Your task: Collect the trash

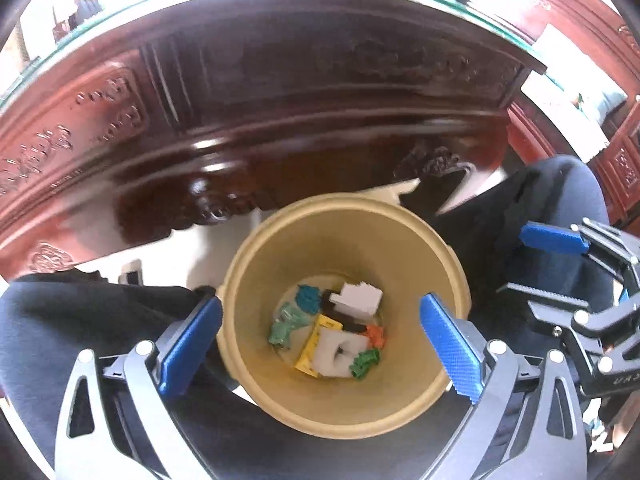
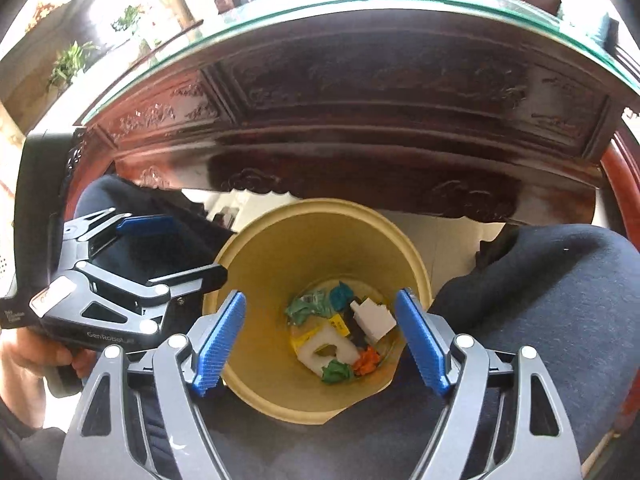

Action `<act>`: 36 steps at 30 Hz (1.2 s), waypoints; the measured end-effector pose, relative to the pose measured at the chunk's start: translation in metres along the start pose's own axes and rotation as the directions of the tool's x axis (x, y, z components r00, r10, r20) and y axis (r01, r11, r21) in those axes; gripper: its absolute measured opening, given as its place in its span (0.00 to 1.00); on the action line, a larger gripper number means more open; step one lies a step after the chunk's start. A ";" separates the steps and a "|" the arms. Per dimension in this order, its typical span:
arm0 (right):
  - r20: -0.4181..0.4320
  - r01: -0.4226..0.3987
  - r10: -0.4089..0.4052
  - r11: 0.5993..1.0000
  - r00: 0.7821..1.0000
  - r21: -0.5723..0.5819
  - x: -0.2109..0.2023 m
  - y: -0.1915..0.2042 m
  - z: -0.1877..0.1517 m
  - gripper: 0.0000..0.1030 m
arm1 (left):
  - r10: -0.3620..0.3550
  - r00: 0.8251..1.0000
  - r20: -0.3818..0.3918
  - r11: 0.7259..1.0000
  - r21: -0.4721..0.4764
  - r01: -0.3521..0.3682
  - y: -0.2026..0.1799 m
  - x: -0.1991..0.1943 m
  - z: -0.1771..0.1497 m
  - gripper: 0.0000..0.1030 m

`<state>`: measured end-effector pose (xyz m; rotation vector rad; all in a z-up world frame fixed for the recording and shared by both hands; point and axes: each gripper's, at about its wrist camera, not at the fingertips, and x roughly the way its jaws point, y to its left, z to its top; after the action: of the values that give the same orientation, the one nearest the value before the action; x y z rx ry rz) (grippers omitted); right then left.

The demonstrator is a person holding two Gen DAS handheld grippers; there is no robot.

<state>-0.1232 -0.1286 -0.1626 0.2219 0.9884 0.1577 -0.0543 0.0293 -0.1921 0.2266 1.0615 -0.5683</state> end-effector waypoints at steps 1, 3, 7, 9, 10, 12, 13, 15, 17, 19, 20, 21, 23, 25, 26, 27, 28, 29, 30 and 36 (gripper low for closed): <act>0.010 -0.001 0.000 1.000 1.000 0.017 -0.001 0.000 -0.001 0.76 | 0.013 1.000 0.018 1.000 -0.006 -0.013 0.000 -0.004 0.001 0.96; 0.034 -0.017 0.016 0.999 0.999 0.046 -0.004 0.001 -0.002 0.79 | 0.032 0.998 0.053 0.999 -0.026 -0.031 0.000 -0.012 0.005 0.96; 0.108 0.018 -0.019 1.000 0.994 0.013 -0.020 0.010 0.004 0.80 | 0.059 0.991 0.122 0.996 -0.076 -0.050 0.004 -0.033 0.014 0.96; 0.167 0.056 -0.053 0.998 0.985 -0.012 -0.034 0.016 0.012 0.87 | 0.079 0.982 0.170 0.995 -0.078 -0.066 0.004 -0.047 0.023 0.96; 0.188 0.070 -0.064 0.997 0.980 -0.024 -0.038 0.018 0.015 0.87 | 0.093 0.976 0.198 0.994 -0.080 -0.079 0.004 -0.054 0.027 0.96; 0.236 0.092 -0.077 0.994 0.969 -0.053 -0.050 0.025 0.026 0.89 | 0.110 0.963 0.247 0.992 -0.094 -0.089 0.007 -0.068 0.037 0.96; 0.251 0.095 -0.078 0.994 0.965 -0.057 -0.053 0.026 0.029 0.90 | 0.118 0.957 0.263 0.990 -0.105 -0.093 0.009 -0.072 0.041 0.96; 0.273 0.094 -0.073 0.994 0.959 -0.063 -0.058 0.029 0.038 0.92 | 0.122 0.951 0.285 0.989 -0.119 -0.091 0.012 -0.081 0.049 0.96; 0.277 0.090 -0.068 0.994 0.958 -0.065 -0.059 0.030 0.045 0.92 | 0.123 0.946 0.300 0.988 -0.128 -0.088 0.013 -0.087 0.055 0.96; 0.269 0.081 -0.060 0.994 0.961 -0.066 -0.056 0.031 0.046 0.92 | 0.124 0.945 0.304 0.988 -0.126 -0.089 0.012 -0.090 0.057 0.96; 0.256 0.076 -0.057 0.995 0.965 -0.067 -0.053 0.032 0.045 0.92 | 0.124 0.945 0.303 0.988 -0.123 -0.090 0.011 -0.090 0.057 0.96; 0.245 0.076 -0.058 0.995 0.968 -0.065 -0.051 0.032 0.044 0.92 | 0.125 0.946 0.298 0.988 -0.120 -0.093 0.010 -0.090 0.056 0.96; 0.224 0.073 -0.056 0.995 0.973 -0.065 -0.048 0.033 0.040 0.92 | 0.122 0.951 0.284 0.989 -0.114 -0.093 0.008 -0.088 0.054 0.96; 0.207 0.075 -0.061 0.995 0.976 -0.060 -0.046 0.031 0.036 0.92 | 0.127 0.957 0.261 0.989 -0.113 -0.100 0.007 -0.087 0.052 0.96; 0.202 0.077 -0.063 0.995 0.977 -0.058 -0.047 0.030 0.034 0.92 | 0.126 0.960 0.251 0.989 -0.111 -0.101 0.006 -0.085 0.051 0.96; 0.202 0.083 -0.070 0.995 0.977 -0.057 -0.048 0.029 0.033 0.92 | 0.124 0.961 0.247 0.989 -0.112 -0.099 0.005 -0.085 0.049 0.96; 0.207 0.091 -0.078 0.994 0.975 -0.055 -0.050 0.028 0.033 0.92 | 0.122 0.962 0.243 0.989 -0.112 -0.097 0.005 -0.085 0.048 0.96; 0.219 0.104 -0.091 0.993 0.971 -0.051 -0.054 0.027 0.034 0.92 | 0.121 0.963 0.242 0.989 -0.112 -0.096 0.004 -0.085 0.047 0.96; 0.234 0.118 -0.103 0.992 0.967 -0.050 -0.057 0.027 0.035 0.92 | 0.120 0.962 0.247 0.989 -0.116 -0.094 0.003 -0.087 0.049 0.96; 0.311 0.163 -0.139 0.985 0.940 -0.050 -0.070 0.027 0.054 0.92 | 0.148 0.949 0.278 0.986 -0.117 -0.119 -0.005 -0.085 0.060 0.96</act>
<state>-0.1166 -0.1252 -0.0700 0.0960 0.6851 0.0178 -0.0427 0.0265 -0.0888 0.1232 0.7841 -0.4102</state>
